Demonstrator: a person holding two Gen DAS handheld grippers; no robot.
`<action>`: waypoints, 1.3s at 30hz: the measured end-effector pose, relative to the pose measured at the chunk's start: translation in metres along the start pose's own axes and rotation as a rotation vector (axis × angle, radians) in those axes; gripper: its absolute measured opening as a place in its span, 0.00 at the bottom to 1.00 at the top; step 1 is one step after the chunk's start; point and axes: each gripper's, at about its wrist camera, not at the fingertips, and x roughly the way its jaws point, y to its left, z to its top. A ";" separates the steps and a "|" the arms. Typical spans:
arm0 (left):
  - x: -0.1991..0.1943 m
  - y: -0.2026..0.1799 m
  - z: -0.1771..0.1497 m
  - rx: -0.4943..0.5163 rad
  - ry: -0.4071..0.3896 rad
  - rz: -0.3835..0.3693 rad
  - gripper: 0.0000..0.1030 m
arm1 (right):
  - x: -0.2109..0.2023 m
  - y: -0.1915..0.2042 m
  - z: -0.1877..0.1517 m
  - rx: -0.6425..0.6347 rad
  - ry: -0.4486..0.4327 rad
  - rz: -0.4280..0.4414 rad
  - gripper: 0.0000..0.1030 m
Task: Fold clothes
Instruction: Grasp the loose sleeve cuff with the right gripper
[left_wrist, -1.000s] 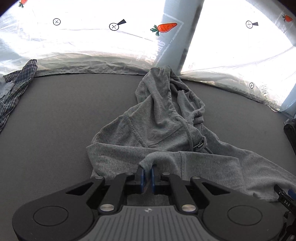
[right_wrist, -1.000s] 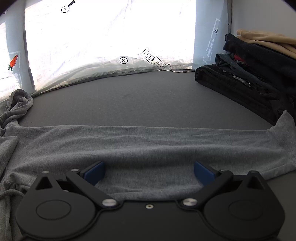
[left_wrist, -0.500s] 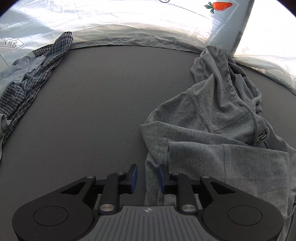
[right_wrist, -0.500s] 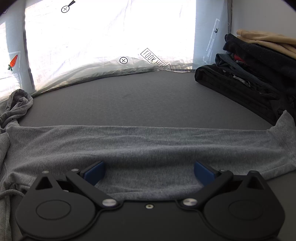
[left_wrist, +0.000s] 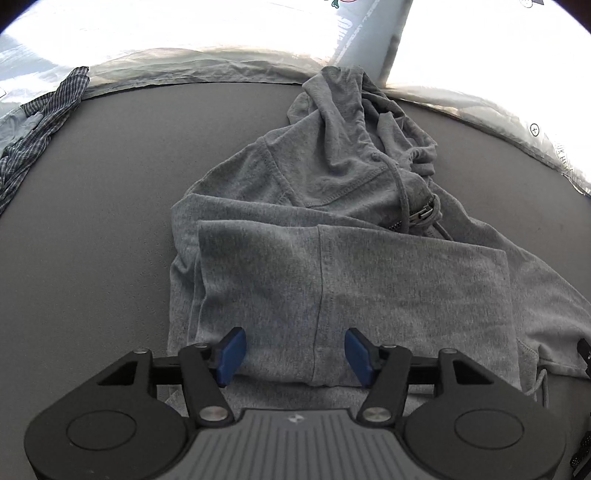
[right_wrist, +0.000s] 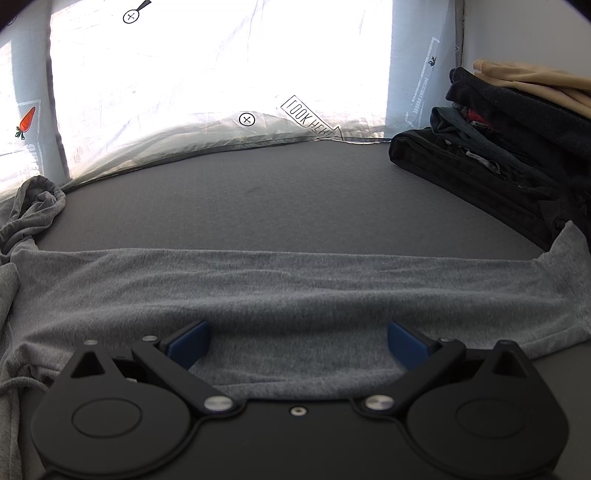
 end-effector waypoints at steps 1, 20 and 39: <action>0.005 -0.006 -0.004 0.041 -0.002 0.022 0.65 | 0.000 0.000 0.000 0.000 0.000 0.000 1.00; 0.018 -0.007 -0.004 0.067 0.055 0.092 1.00 | -0.029 -0.079 0.011 0.120 -0.046 -0.113 0.97; 0.022 -0.013 0.005 0.056 0.103 0.118 1.00 | -0.011 -0.191 0.005 0.302 -0.016 -0.352 0.68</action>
